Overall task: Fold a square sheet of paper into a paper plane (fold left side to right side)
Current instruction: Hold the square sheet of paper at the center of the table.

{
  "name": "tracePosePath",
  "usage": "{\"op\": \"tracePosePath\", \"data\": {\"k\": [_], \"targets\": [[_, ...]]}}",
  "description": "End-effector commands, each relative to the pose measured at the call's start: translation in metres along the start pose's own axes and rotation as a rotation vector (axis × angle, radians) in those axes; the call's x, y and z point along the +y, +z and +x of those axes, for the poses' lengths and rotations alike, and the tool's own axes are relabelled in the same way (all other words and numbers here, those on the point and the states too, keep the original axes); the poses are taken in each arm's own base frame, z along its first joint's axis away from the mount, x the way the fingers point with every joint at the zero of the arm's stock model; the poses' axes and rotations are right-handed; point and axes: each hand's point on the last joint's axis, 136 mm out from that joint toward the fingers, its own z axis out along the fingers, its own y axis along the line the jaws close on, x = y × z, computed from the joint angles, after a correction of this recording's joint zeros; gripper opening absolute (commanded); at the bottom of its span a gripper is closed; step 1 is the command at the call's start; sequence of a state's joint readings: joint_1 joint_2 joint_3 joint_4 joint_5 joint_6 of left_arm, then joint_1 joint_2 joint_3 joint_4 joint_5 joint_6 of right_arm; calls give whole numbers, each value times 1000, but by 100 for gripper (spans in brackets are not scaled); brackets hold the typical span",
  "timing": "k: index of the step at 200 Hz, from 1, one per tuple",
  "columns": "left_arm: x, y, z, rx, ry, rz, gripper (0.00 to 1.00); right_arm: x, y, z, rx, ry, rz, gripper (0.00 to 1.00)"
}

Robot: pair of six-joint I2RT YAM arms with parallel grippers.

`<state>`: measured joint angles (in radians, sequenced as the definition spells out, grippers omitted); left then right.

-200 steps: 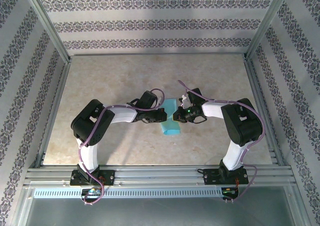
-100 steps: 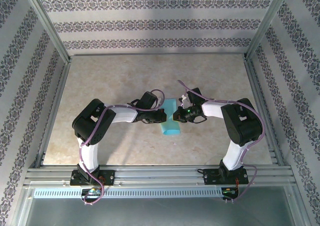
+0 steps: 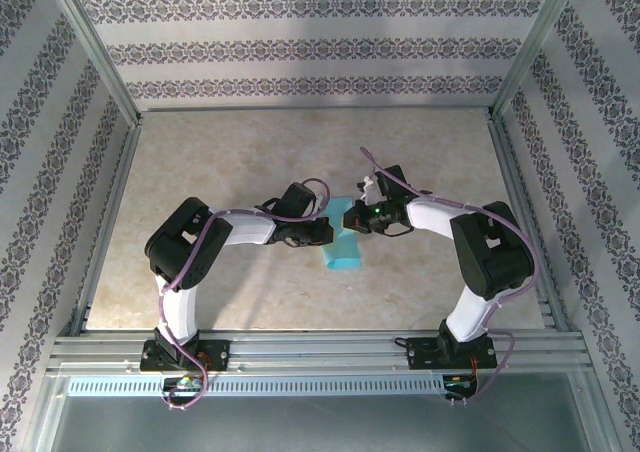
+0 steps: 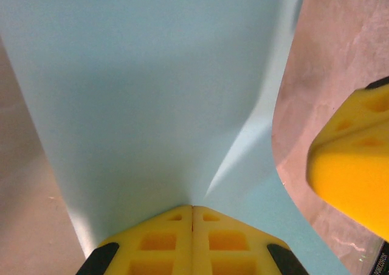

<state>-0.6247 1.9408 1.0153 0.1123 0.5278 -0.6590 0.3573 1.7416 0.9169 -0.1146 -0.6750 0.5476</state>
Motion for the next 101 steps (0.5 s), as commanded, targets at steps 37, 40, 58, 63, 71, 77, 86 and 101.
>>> {"op": "tracePosePath", "data": {"k": [37,40,58,63,71,77,86,101], "targets": [[16,9,12,52,-31,-50,0,11,23,-22,-11,-16,-53,0],[16,9,12,51,-31,-50,0,11,24,-22,-9,-16,-52,0],[15,9,13,54,-29,-48,0,6,31,-22,3,-9,-45,0],[15,9,13,58,-30,-49,0,4,32,-21,8,-5,-42,0],[15,9,12,56,-30,-49,0,1,35,-20,12,-1,-34,0],[15,9,13,58,-29,-48,0,-2,36,-20,14,2,-26,0],[14,9,13,60,-28,-49,0,-7,38,-19,16,6,-11,0],[13,9,14,62,-25,-46,0,-17,40,-16,23,14,24,0]]}}
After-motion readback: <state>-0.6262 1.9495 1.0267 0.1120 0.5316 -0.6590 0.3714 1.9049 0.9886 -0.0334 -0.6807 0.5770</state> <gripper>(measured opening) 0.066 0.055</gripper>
